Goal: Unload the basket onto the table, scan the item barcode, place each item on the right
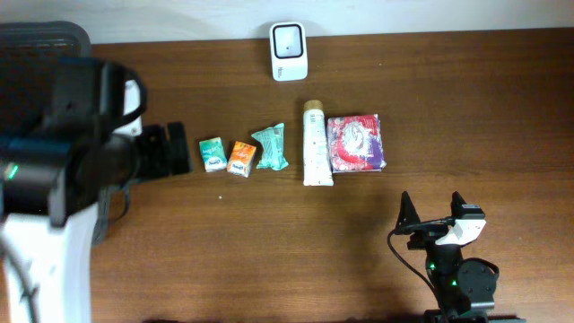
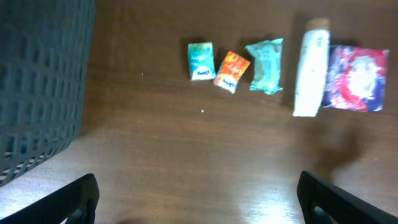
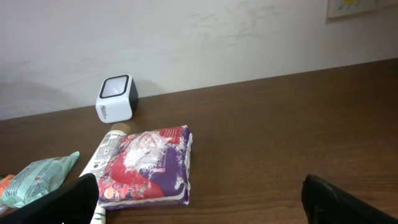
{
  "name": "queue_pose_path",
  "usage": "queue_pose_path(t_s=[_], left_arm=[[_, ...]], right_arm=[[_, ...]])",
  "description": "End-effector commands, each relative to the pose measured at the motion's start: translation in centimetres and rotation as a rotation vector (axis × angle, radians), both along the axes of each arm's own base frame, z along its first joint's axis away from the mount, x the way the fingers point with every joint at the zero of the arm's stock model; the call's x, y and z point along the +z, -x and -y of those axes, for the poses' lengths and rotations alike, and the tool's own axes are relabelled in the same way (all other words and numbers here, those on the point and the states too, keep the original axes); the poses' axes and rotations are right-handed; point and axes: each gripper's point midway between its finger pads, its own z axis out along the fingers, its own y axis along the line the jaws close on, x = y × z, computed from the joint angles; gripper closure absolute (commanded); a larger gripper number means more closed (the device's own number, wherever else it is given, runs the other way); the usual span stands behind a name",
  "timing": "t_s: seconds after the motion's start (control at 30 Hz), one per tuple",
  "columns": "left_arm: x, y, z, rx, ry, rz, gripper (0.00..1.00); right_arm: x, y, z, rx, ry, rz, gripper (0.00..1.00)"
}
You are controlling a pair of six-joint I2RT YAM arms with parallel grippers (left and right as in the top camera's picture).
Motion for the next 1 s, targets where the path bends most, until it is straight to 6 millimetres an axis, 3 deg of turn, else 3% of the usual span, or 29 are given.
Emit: queue_pose_path(t_s=[0.0,0.07,0.17,0.27,0.47,0.5,0.6,0.63,0.73,0.8,0.87,0.97], left_arm=[[1.3,4.0,0.0,0.005,0.050,0.069,0.01],[0.5,6.7,-0.6,0.050,0.062,0.091,0.01],[-0.2,8.9,-2.2,0.142,0.050,0.188,0.01],[-0.1,10.0,-2.3,0.143,0.070,0.271,0.01],[0.0,10.1,-2.3,0.143,0.072,0.277,0.01],[0.0,10.1,-2.3,0.142,0.071,0.276,0.01],[0.0,10.2,-2.3,0.142,0.071,0.276,0.01],[0.0,10.2,-2.3,0.142,0.071,0.276,0.01],[0.0,10.2,-2.3,0.142,0.071,0.275,0.01],[0.0,10.2,-2.3,0.142,0.071,0.275,0.01],[0.0,10.2,-2.3,0.142,0.071,0.275,0.01],[0.0,10.2,-2.3,0.142,0.071,0.275,0.01]], right_arm=[[-0.3,0.0,0.3,-0.016,-0.003,-0.005,0.01],[-0.3,0.0,0.3,-0.016,-0.003,-0.005,0.01],[-0.3,0.0,0.3,-0.016,-0.003,-0.005,0.01],[-0.3,0.0,0.3,-0.016,-0.003,-0.005,0.02],[0.0,0.0,0.2,-0.012,-0.012,0.005,0.01],[0.7,0.0,-0.9,0.047,-0.086,0.032,0.01],[1.2,1.6,-7.0,0.400,-0.359,-0.030,0.02],[2.0,1.9,-7.6,0.449,-0.384,-0.012,0.01],[7.0,3.6,-9.2,0.599,-0.317,0.193,0.01],[13.5,6.8,-9.8,0.687,-0.222,0.489,0.02],[19.5,9.6,-8.4,0.627,-0.179,0.725,0.01],[23.7,10.6,-8.2,0.534,0.026,0.779,0.01]])
